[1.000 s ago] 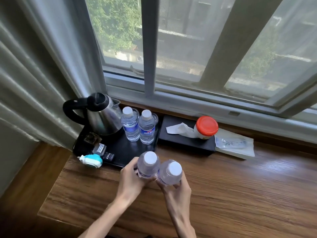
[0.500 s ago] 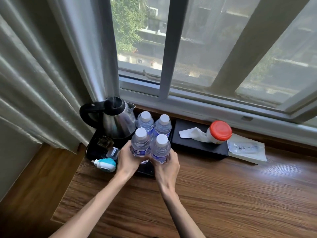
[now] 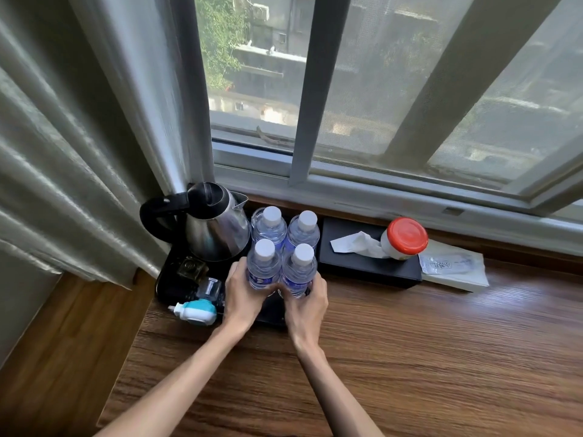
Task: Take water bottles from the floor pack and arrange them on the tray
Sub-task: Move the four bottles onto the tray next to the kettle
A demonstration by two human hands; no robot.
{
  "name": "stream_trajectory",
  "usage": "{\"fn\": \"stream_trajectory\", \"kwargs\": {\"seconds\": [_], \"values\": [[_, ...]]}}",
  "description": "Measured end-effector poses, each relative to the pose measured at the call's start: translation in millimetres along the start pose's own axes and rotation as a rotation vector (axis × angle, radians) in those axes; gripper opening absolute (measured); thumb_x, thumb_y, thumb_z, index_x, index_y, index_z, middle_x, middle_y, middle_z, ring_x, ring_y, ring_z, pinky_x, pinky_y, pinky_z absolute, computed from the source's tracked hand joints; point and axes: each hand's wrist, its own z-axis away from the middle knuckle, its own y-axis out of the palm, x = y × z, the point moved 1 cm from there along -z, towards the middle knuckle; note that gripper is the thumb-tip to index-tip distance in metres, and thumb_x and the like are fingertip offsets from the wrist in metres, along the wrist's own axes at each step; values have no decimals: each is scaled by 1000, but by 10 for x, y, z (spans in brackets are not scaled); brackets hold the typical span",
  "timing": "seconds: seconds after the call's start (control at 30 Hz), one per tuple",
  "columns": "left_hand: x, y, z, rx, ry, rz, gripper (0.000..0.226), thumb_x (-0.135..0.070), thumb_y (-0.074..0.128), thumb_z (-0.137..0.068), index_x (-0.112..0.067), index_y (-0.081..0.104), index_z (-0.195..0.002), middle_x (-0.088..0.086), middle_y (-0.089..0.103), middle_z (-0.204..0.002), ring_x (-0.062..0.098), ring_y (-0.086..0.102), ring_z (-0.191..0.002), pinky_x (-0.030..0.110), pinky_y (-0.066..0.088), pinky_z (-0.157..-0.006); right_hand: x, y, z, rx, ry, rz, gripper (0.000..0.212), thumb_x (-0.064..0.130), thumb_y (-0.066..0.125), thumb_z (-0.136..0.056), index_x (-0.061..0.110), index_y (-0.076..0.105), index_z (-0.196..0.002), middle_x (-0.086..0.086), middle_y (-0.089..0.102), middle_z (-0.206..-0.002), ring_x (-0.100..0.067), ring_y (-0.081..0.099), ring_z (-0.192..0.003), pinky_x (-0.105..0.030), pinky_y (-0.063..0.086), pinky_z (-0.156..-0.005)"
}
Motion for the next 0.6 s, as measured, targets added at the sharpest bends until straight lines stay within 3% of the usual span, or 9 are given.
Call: {"fn": "stream_trajectory", "kwargs": {"seconds": [0.23,0.4,0.6], "values": [[20,-10,9,0,36,-33,57,-24,91,-62,-10,63,-108,8,63,-103,22,63,-98,22,41,-76,3,67,26,-38,-4,14,60,34,86,-75,16,60,-127,-1,62,-117,-14,60,-112,-30,48,-95],[16,-21,3,15,42,-35,57,-28,90,-63,-11,62,-111,7,62,-104,24,63,-100,26,43,-77,-6,98,35,-44,-2,11,59,31,85,-77,16,59,-127,0,60,-117,-16,60,-113,-35,49,-97],[25,-25,-4,34,53,-42,58,-30,87,-66,-10,59,-113,8,61,-107,26,63,-104,33,49,-80,17,135,63,-52,-13,42,60,30,83,-79,16,55,-130,-2,57,-119,-13,56,-112,-20,43,-92]]}}
